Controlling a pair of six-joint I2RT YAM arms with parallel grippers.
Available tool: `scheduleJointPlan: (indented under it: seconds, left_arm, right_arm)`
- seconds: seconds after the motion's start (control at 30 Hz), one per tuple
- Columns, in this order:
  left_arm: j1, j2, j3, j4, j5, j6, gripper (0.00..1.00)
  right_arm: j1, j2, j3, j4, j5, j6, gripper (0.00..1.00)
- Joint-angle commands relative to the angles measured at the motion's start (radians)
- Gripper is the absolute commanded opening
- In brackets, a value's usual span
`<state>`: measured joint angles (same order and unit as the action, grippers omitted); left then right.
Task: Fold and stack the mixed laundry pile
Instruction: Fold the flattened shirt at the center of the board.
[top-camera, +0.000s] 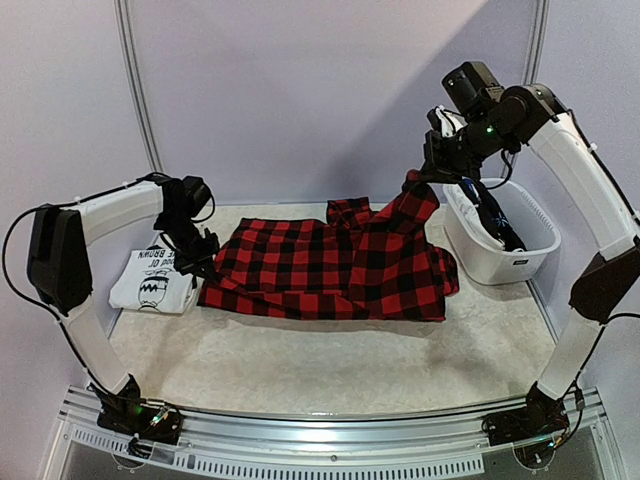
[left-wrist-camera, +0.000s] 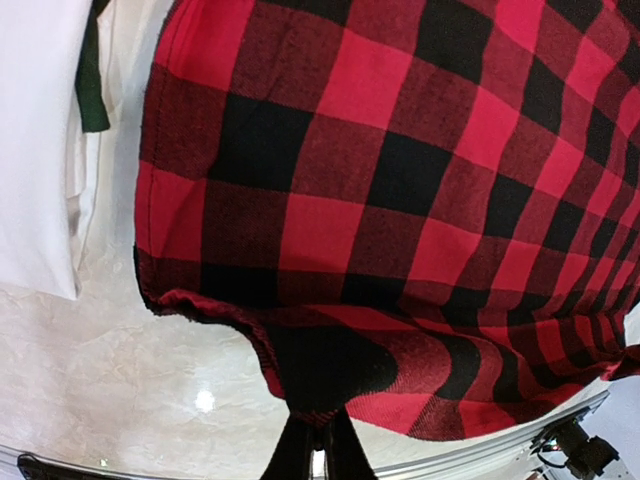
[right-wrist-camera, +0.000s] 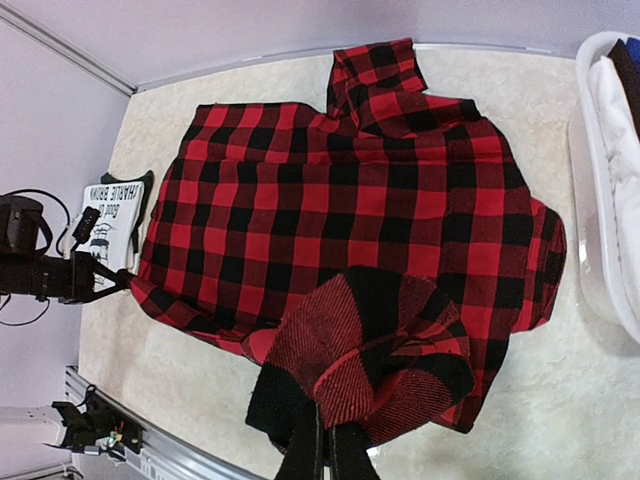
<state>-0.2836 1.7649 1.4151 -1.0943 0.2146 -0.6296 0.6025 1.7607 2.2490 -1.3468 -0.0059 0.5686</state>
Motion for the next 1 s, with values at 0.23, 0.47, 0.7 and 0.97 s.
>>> scheduleJointPlan:
  seconds: [0.23, 0.47, 0.7, 0.97]
  left_arm:
    - [0.024, 0.058, 0.041, -0.034, -0.042, -0.043, 0.0]
    - [0.033, 0.1, 0.056, -0.023, -0.05, -0.076, 0.0]
    - [0.038, 0.138, 0.07, -0.004, -0.059, -0.128, 0.0]
    - [0.039, 0.158, 0.066, 0.078, -0.07, -0.187, 0.3]
  right_arm:
    - [-0.042, 0.112, 0.062, 0.074, 0.068, -0.183, 0.0]
    - [-0.052, 0.158, 0.068, 0.125, 0.109, -0.237, 0.0]
    - [-0.066, 0.176, 0.072, 0.176, 0.152, -0.268, 0.0]
    - [-0.072, 0.211, 0.071, 0.161, 0.106, -0.309, 0.0]
